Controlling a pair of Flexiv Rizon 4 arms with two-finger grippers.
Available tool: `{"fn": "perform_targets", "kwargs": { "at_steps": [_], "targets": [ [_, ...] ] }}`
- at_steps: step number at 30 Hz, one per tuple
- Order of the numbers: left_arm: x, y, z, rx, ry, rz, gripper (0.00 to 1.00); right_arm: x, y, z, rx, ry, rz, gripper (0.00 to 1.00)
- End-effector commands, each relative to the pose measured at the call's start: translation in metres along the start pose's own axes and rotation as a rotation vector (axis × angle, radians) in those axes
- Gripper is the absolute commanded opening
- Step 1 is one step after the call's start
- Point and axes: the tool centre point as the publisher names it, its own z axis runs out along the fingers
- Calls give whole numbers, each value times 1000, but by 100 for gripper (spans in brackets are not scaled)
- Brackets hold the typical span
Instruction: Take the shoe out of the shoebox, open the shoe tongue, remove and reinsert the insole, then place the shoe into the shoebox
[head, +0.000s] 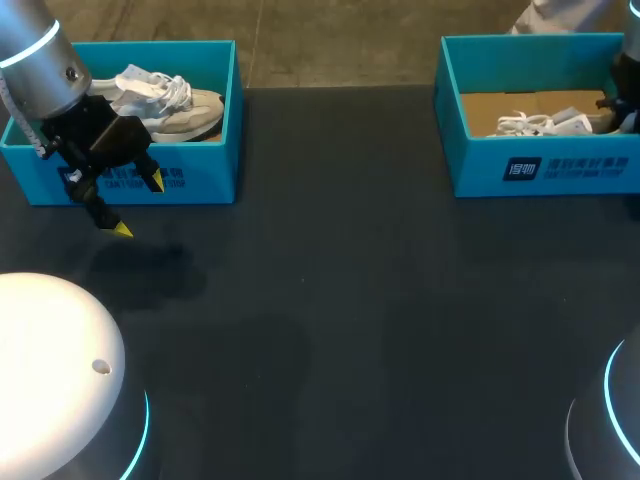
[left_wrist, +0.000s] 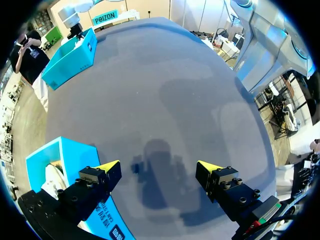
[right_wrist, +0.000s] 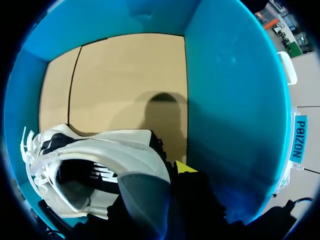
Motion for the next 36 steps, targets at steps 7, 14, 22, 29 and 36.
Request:
{"fn": "perform_targets", "kwargs": {
  "at_steps": [7,14,22,29,36],
  "targets": [
    [0,0,0,-2,1,0,100,3,-1,8,19,17,-2,0],
    [0,0,0,-2,1,0,100,6,-7,0,8,30,2,44],
    [0,0,0,-2,1,0,100,8,-10,-15,-15,35,21,44],
    [0,0,0,-2,1,0,100,7,-12,-34,-41,29,35,47],
    [0,0,0,-2,1,0,100,5,-11,-53,-67,3,52,58]
  ]
}}
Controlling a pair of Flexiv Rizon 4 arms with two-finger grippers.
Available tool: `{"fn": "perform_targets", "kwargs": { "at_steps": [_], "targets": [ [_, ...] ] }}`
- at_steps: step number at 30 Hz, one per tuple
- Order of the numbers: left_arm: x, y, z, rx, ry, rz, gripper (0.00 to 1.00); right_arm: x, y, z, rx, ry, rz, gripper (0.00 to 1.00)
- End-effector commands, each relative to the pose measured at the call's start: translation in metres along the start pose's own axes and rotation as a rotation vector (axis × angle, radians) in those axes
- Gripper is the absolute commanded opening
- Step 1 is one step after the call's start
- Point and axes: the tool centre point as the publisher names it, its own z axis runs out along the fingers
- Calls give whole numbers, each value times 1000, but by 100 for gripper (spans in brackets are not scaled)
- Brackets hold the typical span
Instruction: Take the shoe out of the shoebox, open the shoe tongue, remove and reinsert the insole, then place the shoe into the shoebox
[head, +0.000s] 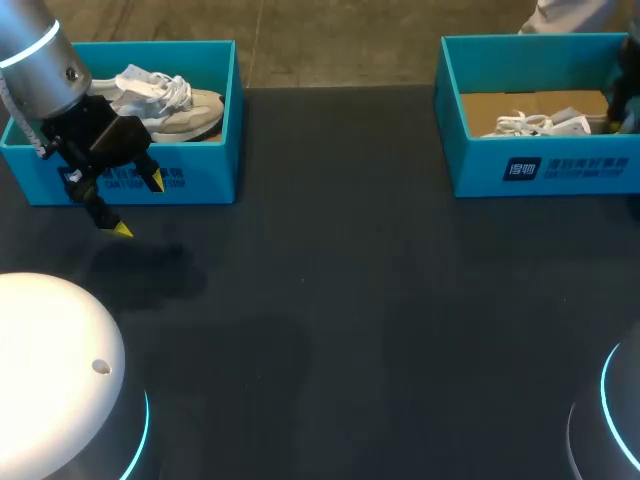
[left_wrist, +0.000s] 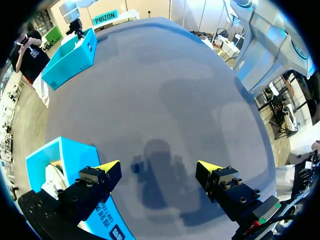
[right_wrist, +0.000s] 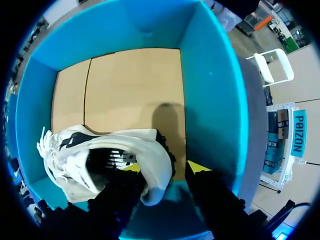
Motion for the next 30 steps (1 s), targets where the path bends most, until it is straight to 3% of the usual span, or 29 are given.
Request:
{"fn": "perform_targets", "kwargs": {
  "at_steps": [1,4,9,18,25,30],
  "targets": [
    [0,0,0,-2,1,0,100,1,-7,-15,-17,-14,5,64],
    [0,0,0,-2,1,0,100,4,-7,-22,-25,-24,8,85],
    [0,0,0,-2,1,0,100,9,-7,-37,-33,-45,23,99],
    [0,0,0,-2,1,0,100,16,-14,-80,-37,-36,57,100],
    [0,0,0,-2,1,0,100,29,-35,-120,1,-13,84,100],
    [0,0,0,-2,1,0,100,38,-53,-138,57,6,127,100]
  ]
}}
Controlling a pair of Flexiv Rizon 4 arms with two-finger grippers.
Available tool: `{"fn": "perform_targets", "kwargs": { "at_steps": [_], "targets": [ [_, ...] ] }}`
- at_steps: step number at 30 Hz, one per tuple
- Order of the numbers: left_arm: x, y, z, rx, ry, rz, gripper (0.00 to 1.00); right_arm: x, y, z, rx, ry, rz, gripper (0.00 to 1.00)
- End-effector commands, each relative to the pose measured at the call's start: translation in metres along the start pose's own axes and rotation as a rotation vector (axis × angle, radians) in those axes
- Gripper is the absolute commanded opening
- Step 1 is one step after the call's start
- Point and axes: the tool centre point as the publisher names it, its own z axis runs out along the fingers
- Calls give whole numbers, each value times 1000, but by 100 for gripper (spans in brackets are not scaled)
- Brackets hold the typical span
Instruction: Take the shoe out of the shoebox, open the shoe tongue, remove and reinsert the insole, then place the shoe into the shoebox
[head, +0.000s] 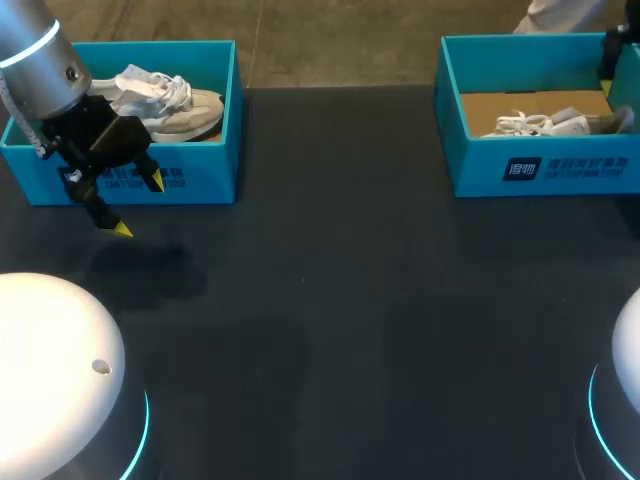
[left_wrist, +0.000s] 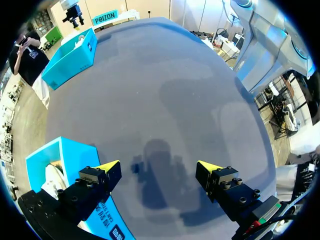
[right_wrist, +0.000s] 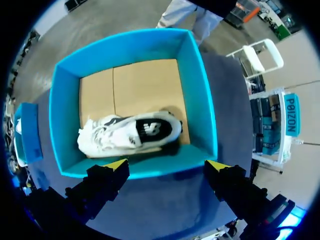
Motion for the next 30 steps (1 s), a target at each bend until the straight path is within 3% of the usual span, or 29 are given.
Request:
{"fn": "perform_targets", "kwargs": {
  "at_steps": [1,15,30],
  "targets": [
    [0,0,0,-2,1,0,100,5,-18,-22,19,11,26,100],
    [0,0,0,-2,1,0,100,21,-60,-50,26,121,121,100],
    [0,0,0,-2,1,0,100,28,-66,-59,30,150,145,100]
  ]
}}
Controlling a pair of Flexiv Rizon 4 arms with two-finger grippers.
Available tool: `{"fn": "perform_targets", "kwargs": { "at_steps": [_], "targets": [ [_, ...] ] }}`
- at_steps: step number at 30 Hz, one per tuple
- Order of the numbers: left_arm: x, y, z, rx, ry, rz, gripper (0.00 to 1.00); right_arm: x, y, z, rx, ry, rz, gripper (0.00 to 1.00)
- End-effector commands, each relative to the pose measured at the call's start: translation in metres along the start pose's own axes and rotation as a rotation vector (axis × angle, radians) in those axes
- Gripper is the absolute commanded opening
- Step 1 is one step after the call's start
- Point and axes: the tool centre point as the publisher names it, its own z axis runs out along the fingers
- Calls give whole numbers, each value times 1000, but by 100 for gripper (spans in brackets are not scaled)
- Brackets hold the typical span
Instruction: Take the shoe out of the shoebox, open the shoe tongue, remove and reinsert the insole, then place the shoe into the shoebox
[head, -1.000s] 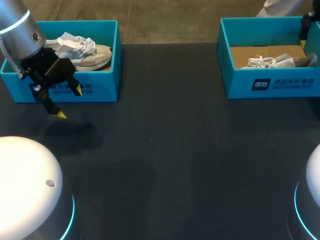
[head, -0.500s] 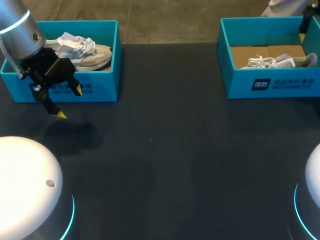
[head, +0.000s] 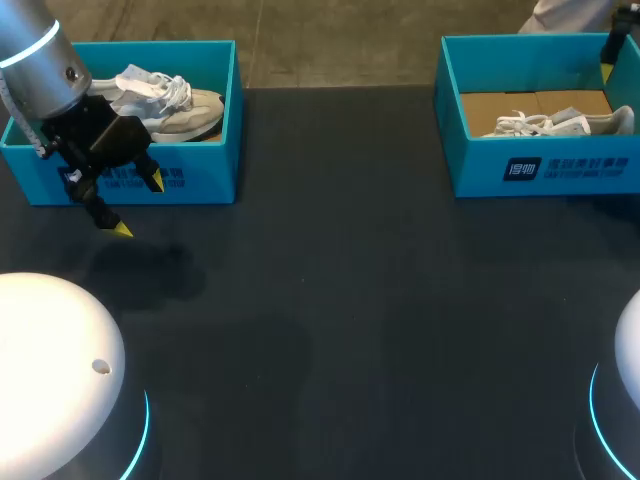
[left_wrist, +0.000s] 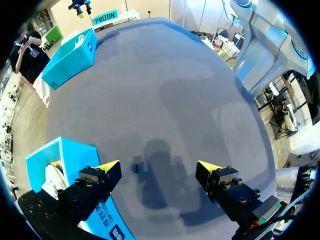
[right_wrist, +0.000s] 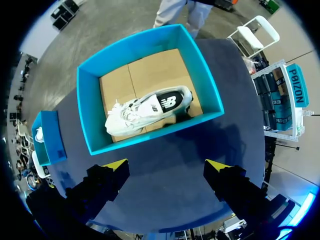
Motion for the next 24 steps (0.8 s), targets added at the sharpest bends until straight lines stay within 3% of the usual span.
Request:
{"fn": "perform_targets", "kwargs": {
  "at_steps": [1,4,12,18,24],
  "targets": [
    [0,0,0,-2,1,0,100,0,0,0,-1,0,1,100],
    [0,0,0,-2,1,0,100,0,0,0,-1,0,1,100],
    [-16,30,-40,-37,-15,157,100,0,0,0,-1,0,1,100],
    [-34,62,-66,-36,71,379,100,0,0,0,-1,0,1,100],
    [-56,102,-95,-85,86,580,100,0,0,0,-1,0,1,100]
  ]
}}
